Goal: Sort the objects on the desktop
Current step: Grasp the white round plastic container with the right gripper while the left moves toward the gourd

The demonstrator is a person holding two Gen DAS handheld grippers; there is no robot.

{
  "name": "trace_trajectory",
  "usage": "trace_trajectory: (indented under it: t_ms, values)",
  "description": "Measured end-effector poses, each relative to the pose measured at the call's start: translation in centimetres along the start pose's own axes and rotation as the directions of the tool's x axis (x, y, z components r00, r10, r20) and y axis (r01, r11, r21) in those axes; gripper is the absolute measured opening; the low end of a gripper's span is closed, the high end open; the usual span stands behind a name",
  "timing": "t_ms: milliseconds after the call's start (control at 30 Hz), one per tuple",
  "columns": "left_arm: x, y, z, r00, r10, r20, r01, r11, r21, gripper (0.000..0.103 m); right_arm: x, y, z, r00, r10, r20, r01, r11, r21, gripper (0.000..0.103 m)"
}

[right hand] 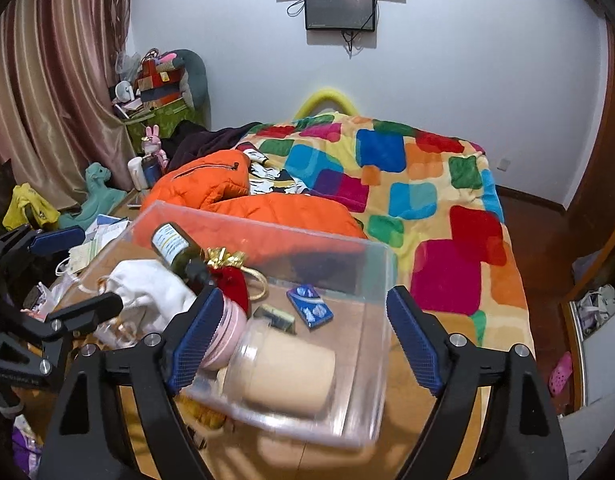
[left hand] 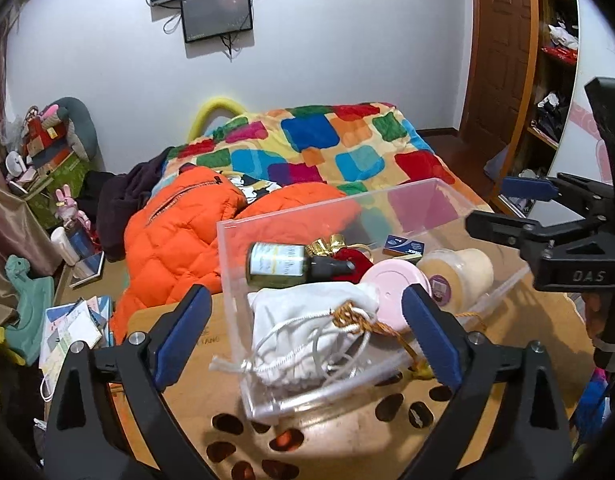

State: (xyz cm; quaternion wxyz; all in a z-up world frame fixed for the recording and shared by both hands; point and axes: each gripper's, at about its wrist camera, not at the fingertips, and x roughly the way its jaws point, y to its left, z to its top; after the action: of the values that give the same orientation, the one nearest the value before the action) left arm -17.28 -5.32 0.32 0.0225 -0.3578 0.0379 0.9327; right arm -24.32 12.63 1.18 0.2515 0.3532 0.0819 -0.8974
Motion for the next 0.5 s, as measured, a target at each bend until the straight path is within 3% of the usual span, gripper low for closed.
trace_trajectory:
  t_ms: [500]
  values:
    - [-4.5, -0.7, -3.6, 0.999, 0.028, 0.018, -0.027, 0.998, -0.056, 0.099, -5.9, 1.4, -6.3, 0.999, 0.036, 0.012, -0.036, 0.999, 0.026, 0.081]
